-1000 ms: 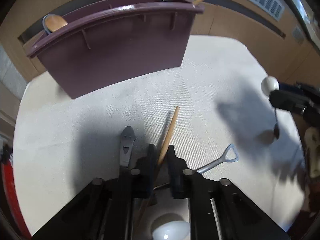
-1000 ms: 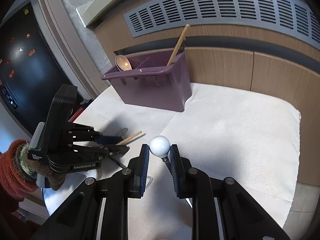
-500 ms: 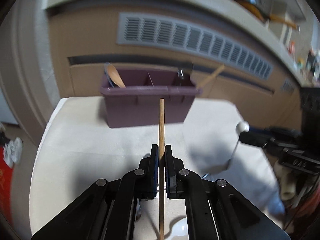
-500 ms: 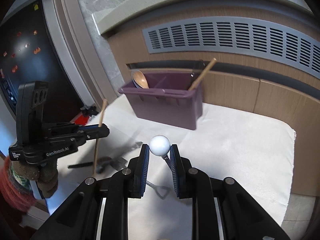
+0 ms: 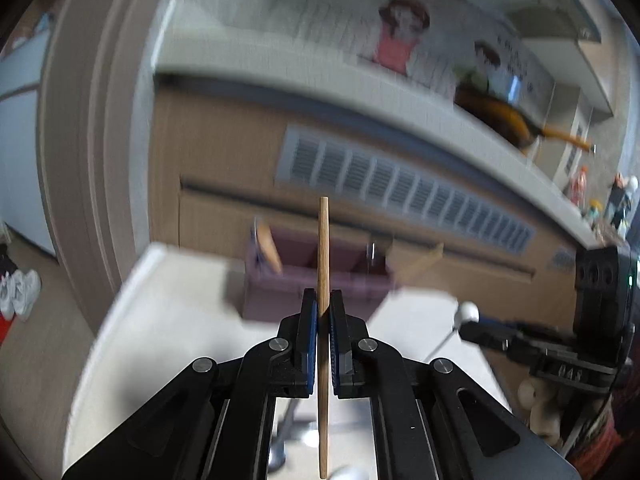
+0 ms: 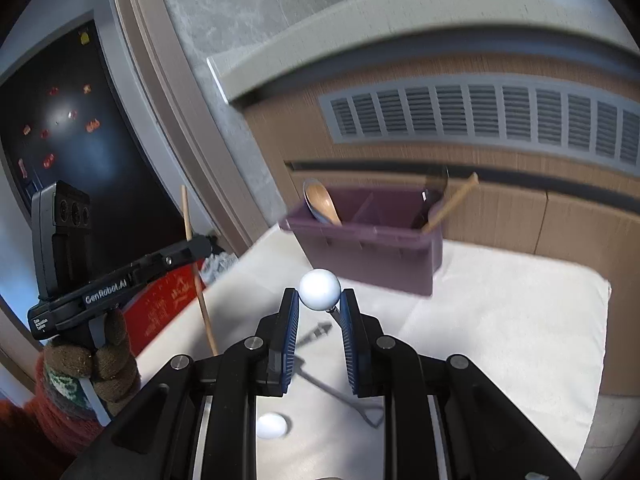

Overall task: Organize utensils
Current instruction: 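Carry the chopstick and white spoon over the caddy and open both tools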

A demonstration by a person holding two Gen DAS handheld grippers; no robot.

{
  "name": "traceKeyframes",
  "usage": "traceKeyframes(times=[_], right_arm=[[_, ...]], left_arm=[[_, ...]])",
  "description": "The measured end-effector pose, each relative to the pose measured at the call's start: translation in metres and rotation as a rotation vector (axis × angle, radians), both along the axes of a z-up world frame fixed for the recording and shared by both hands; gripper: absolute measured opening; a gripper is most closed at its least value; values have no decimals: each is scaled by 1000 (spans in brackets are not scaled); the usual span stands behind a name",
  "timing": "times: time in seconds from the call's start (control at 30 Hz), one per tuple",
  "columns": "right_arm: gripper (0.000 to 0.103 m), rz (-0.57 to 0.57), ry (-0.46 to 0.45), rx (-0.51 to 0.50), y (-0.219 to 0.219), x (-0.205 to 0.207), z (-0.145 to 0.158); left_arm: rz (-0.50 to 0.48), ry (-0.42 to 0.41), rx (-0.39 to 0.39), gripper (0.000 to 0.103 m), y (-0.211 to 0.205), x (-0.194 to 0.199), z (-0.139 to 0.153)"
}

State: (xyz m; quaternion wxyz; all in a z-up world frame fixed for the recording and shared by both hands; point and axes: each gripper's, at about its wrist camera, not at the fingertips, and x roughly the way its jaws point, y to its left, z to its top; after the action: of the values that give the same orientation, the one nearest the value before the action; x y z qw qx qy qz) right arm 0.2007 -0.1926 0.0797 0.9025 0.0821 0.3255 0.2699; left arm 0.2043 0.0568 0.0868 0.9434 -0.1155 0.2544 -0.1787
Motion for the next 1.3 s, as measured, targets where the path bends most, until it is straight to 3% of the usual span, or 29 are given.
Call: traceKeyframes(times=[0.13, 0.2, 0.3, 0.4, 0.53, 0.87, 1.03, 1.1, 1.17, 1.3], right_arm=[[19, -16, -130, 33, 5, 7, 56], [19, -44, -204, 39, 6, 13, 86], [19, -78, -260, 46, 8, 32, 112], [19, -93, -254, 54, 10, 53, 116], [19, -102, -209, 59, 11, 82, 96], [19, -109, -88, 27, 11, 126, 32], [20, -97, -32, -20, 16, 132, 7], [21, -71, 5, -26, 17, 134, -2], [21, -83, 45, -44, 14, 135, -11], [21, -134, -25, -101, 6, 110, -5]], left_arm=[[60, -185, -97, 5, 8, 8, 56], [116, -274, -96, 5, 8, 16, 81], [153, -320, -84, 5, 4, 36, 97], [166, -334, -71, 5, -3, 59, 98], [180, -349, -83, 5, -6, 86, 84], [173, -232, -48, 5, -21, 148, 19], [121, -137, -64, 8, -25, 163, -13], [119, -85, -59, 19, -24, 165, -23], [115, -41, -55, 42, -21, 163, -29], [113, -3, -31, 47, -12, 139, -28]])
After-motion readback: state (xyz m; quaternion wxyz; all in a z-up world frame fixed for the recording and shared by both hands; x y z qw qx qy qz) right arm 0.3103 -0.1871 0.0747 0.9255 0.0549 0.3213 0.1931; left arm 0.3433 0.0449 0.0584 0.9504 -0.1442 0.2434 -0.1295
